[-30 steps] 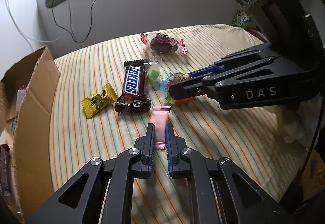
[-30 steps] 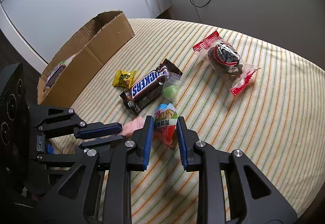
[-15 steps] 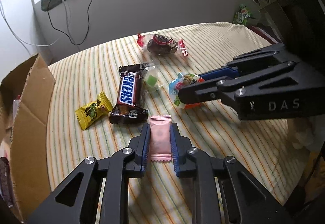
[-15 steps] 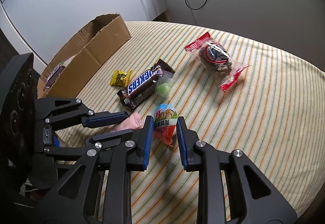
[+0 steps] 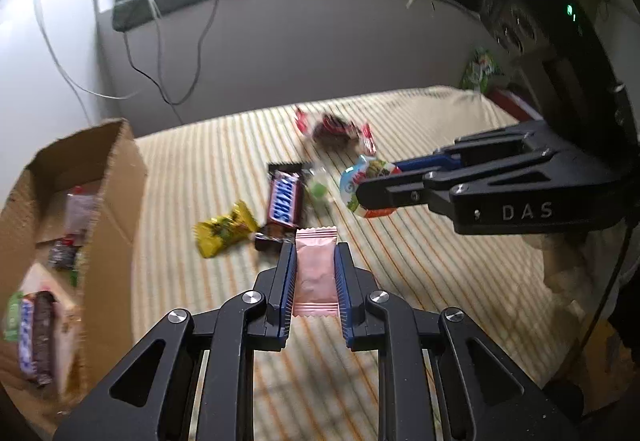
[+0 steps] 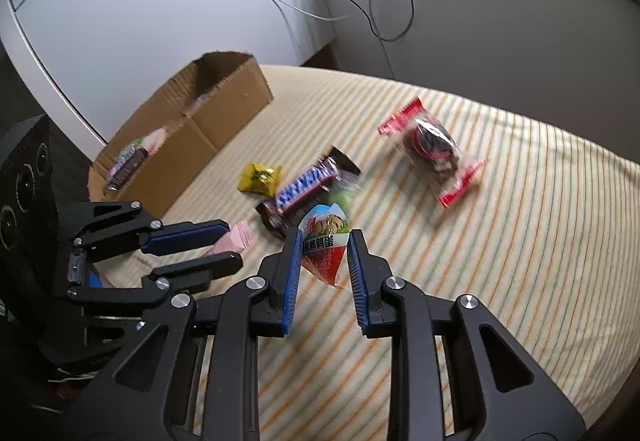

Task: Organize snacks
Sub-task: 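Carry the pink and egg-shaped candies into the box and open both grippers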

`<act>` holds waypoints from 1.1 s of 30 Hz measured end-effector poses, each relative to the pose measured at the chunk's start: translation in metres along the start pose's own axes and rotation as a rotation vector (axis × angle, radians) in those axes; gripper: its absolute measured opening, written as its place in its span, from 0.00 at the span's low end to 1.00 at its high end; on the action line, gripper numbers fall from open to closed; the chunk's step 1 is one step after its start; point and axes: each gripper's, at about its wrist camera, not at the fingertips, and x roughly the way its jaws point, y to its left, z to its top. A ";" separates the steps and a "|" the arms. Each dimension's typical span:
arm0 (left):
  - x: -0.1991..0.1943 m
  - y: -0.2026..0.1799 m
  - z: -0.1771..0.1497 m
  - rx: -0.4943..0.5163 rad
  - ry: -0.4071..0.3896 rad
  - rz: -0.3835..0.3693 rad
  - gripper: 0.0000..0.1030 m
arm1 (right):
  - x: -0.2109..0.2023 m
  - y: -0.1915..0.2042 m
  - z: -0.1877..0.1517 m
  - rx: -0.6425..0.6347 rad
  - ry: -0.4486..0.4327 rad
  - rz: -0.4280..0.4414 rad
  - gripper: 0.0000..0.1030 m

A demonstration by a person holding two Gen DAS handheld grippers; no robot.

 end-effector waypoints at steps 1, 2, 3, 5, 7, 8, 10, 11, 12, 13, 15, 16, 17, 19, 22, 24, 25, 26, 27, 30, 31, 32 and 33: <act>-0.004 0.002 0.001 -0.006 -0.011 0.003 0.17 | -0.002 0.004 0.002 -0.007 -0.006 0.000 0.23; -0.009 0.005 0.001 -0.013 -0.022 0.009 0.17 | -0.003 0.007 0.004 -0.011 -0.010 0.000 0.23; -0.014 0.008 0.001 -0.020 -0.033 0.015 0.17 | -0.003 0.010 0.006 -0.016 -0.015 0.000 0.23; -0.023 0.015 0.002 -0.034 -0.052 0.027 0.17 | -0.006 0.018 0.012 -0.026 -0.028 0.003 0.23; -0.031 0.023 0.003 -0.045 -0.066 0.038 0.17 | -0.006 0.024 0.017 -0.033 -0.035 0.008 0.23; -0.035 0.027 0.002 -0.051 -0.073 0.044 0.17 | -0.006 0.028 0.020 -0.039 -0.040 0.010 0.23; -0.042 0.036 0.002 -0.062 -0.087 0.061 0.17 | -0.005 0.037 0.025 -0.048 -0.046 0.013 0.23; -0.046 0.041 0.001 -0.068 -0.093 0.068 0.17 | -0.004 0.042 0.029 -0.055 -0.051 0.016 0.23; -0.050 0.046 0.000 -0.076 -0.100 0.076 0.17 | -0.004 0.045 0.031 -0.059 -0.053 0.018 0.23; -0.053 0.050 0.000 -0.084 -0.105 0.083 0.17 | -0.003 0.049 0.035 -0.065 -0.056 0.021 0.23; -0.060 0.060 -0.001 -0.098 -0.116 0.099 0.17 | 0.000 0.057 0.041 -0.076 -0.060 0.026 0.23; -0.062 0.064 -0.002 -0.104 -0.120 0.107 0.17 | 0.001 0.062 0.044 -0.083 -0.061 0.029 0.23; -0.064 0.069 -0.003 -0.109 -0.125 0.115 0.17 | 0.003 0.067 0.047 -0.092 -0.063 0.032 0.23; -0.070 0.079 -0.003 -0.123 -0.133 0.134 0.17 | 0.005 0.075 0.054 -0.103 -0.068 0.036 0.23; -0.077 0.095 -0.005 -0.146 -0.143 0.161 0.17 | 0.012 0.089 0.065 -0.122 -0.071 0.046 0.23; -0.082 0.108 -0.006 -0.163 -0.148 0.182 0.17 | 0.018 0.098 0.072 -0.133 -0.072 0.057 0.23; -0.083 0.112 -0.006 -0.168 -0.150 0.187 0.17 | 0.020 0.101 0.075 -0.136 -0.073 0.062 0.23; -0.085 0.117 -0.007 -0.174 -0.152 0.196 0.17 | 0.023 0.105 0.078 -0.140 -0.072 0.067 0.23; -0.086 0.123 -0.007 -0.180 -0.154 0.206 0.17 | 0.026 0.109 0.082 -0.145 -0.072 0.072 0.23; -0.088 0.139 -0.007 -0.205 -0.158 0.225 0.17 | 0.034 0.118 0.091 -0.156 -0.070 0.084 0.23; -0.088 0.141 -0.008 -0.209 -0.158 0.230 0.17 | 0.037 0.121 0.094 -0.158 -0.068 0.089 0.23; -0.088 0.146 -0.009 -0.215 -0.157 0.237 0.17 | 0.041 0.125 0.097 -0.161 -0.065 0.094 0.23; -0.088 0.150 -0.009 -0.219 -0.155 0.242 0.17 | 0.044 0.128 0.100 -0.164 -0.063 0.096 0.23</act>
